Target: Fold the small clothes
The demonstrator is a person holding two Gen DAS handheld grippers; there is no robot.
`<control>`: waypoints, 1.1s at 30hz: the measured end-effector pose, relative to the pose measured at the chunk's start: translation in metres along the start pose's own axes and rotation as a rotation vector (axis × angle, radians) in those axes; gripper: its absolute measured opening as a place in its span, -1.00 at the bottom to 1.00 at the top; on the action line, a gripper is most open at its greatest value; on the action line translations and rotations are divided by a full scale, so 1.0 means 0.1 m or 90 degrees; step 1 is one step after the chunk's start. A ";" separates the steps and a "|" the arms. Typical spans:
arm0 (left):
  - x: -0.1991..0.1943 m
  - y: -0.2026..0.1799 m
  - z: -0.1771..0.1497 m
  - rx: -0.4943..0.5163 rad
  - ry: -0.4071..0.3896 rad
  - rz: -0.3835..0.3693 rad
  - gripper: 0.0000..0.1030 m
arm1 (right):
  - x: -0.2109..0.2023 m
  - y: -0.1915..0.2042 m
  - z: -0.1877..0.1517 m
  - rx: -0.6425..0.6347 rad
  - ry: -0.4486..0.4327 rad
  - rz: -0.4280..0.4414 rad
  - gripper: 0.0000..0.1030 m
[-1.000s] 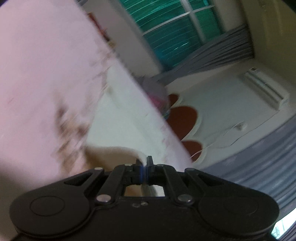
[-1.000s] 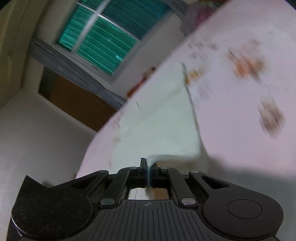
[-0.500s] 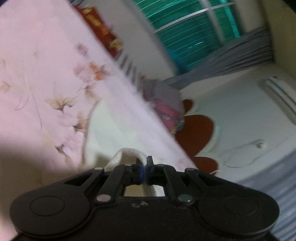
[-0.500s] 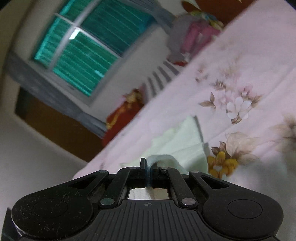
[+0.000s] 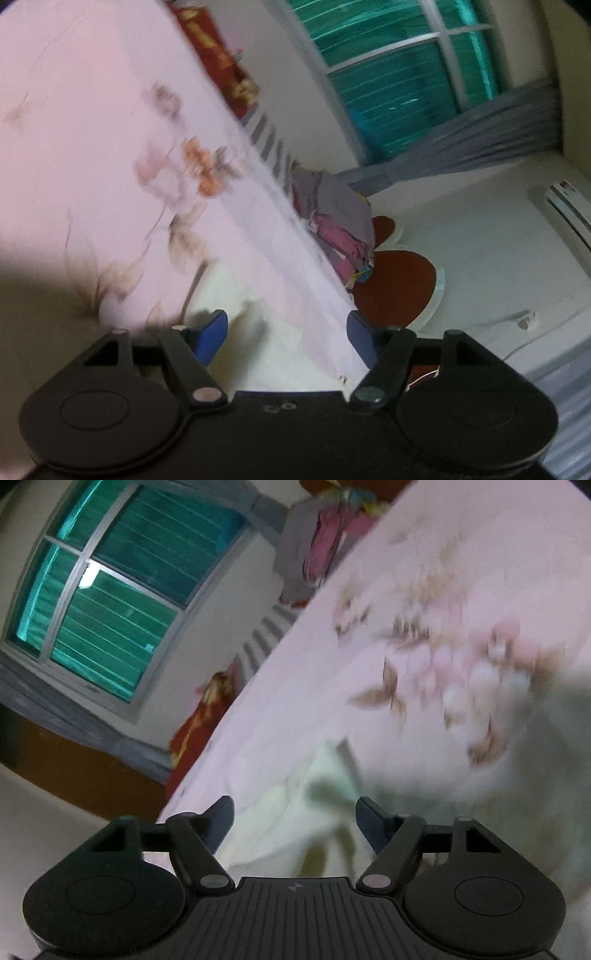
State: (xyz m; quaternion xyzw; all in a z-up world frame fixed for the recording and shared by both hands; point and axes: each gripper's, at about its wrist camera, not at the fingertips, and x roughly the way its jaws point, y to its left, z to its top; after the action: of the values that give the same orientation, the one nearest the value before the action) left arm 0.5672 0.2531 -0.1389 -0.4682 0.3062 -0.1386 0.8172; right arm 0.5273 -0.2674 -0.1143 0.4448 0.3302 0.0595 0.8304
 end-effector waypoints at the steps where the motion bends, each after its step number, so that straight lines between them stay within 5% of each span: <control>1: -0.02 -0.05 0.01 0.032 -0.001 0.012 0.33 | -0.04 0.01 0.00 -0.003 -0.004 0.005 0.40; 4: 0.05 -0.15 0.01 0.126 0.043 0.059 0.06 | -0.09 0.13 -0.03 -0.095 -0.012 -0.023 0.39; 5: 0.09 -0.19 -0.01 0.160 0.061 0.078 -0.12 | -0.09 0.20 -0.07 -0.142 -0.004 -0.029 0.27; 9: 0.22 -0.32 -0.13 0.271 0.101 0.138 -0.31 | 0.09 0.42 -0.28 -0.303 0.056 -0.084 -0.19; 11: 0.30 -0.34 -0.17 0.297 0.123 0.158 -0.76 | 0.22 0.49 -0.43 -0.375 0.071 -0.121 -0.20; 14: 0.33 -0.37 -0.20 0.330 0.115 0.172 -0.94 | 0.36 0.57 -0.59 -0.454 0.066 -0.162 -0.96; 19: 0.22 -0.46 -0.19 0.346 0.053 0.131 -0.94 | 0.31 0.63 -0.57 -0.478 0.009 -0.154 -0.97; 23: 0.52 -0.41 -0.16 0.343 0.096 0.176 -0.93 | 0.42 0.59 -0.55 -0.490 0.004 -0.180 -0.97; 25: 0.53 -0.39 -0.16 0.339 0.104 0.181 -0.76 | 0.53 0.54 -0.57 -0.491 0.032 -0.197 -0.96; 26: 0.47 -0.42 -0.17 0.345 0.092 0.195 -0.41 | 0.52 0.53 -0.58 -0.487 0.020 -0.196 -0.96; 28: 0.23 -0.57 -0.24 0.372 0.034 0.220 -0.03 | 0.48 0.57 -0.56 -0.457 0.027 -0.206 -0.69; 29: 0.14 -0.66 -0.32 0.382 0.016 0.196 0.00 | 0.38 0.61 -0.55 -0.453 0.011 -0.211 -0.17; 30: 0.14 -0.77 -0.40 0.396 0.027 0.169 0.00 | 0.25 0.68 -0.61 -0.467 -0.031 -0.190 0.04; 31: 0.19 -0.87 -0.51 0.421 0.048 0.155 0.04 | 0.19 0.75 -0.68 -0.490 -0.046 -0.156 0.03; 33: 0.40 -1.05 -0.75 0.477 0.085 0.143 0.14 | 0.30 0.94 -0.89 -0.535 0.016 -0.104 0.03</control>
State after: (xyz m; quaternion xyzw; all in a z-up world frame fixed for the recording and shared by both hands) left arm 0.5573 0.1263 -0.0929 -0.0910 0.3360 -0.1806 0.9199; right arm 0.5154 -0.1373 -0.0907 0.0397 0.3216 0.1284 0.9373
